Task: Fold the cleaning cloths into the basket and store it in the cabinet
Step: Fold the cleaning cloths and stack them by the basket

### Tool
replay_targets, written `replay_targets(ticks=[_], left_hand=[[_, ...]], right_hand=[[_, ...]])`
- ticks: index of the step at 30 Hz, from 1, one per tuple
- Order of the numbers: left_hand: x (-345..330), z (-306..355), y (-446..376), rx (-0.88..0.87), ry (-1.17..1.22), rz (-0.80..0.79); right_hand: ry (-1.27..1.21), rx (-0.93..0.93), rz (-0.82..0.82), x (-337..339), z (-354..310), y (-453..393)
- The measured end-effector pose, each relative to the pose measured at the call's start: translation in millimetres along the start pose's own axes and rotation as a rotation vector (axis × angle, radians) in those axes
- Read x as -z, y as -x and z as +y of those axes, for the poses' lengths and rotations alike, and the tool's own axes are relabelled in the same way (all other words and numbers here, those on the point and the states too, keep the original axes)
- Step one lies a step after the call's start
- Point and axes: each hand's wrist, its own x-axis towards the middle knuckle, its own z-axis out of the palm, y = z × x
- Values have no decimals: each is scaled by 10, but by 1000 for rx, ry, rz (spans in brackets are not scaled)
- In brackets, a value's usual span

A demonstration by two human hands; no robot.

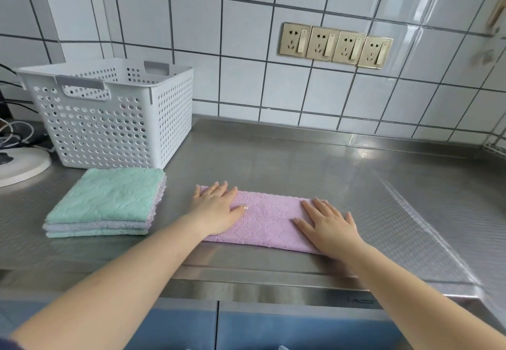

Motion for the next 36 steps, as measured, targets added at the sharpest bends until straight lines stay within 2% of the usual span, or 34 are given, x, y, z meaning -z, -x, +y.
replay_targets(ticks=[2,4,7,9,11,16,22,30,34,36], left_hand=[[21,4,-4,12,6,15],[57,44,66,-41,11,96],[117,210,323,-323,167,257],[127,352,553,-484,274,247],[104,462,700,-550,242,255],[77,495,693,-544,41,344],[86,336,757,-465,-21,428],[245,-97,798,-230,-73,276],[260,-191,713,-243,-68,282],[260,-227,705,-313,-42,249]], right_hand=[[49,-11,2,46,-13,-36],[84,17,31,132,-85,-97],[20,171,128,243,-254,-176],[-57,264,138,269,-414,-219],[-87,301,88,253,-548,-266],[38,332,-1,206,-632,-321],[112,345,57,219,-477,-311],[69,421,106,249,-278,-19],[31,446,97,226,-269,120],[35,467,154,210,-232,177]])
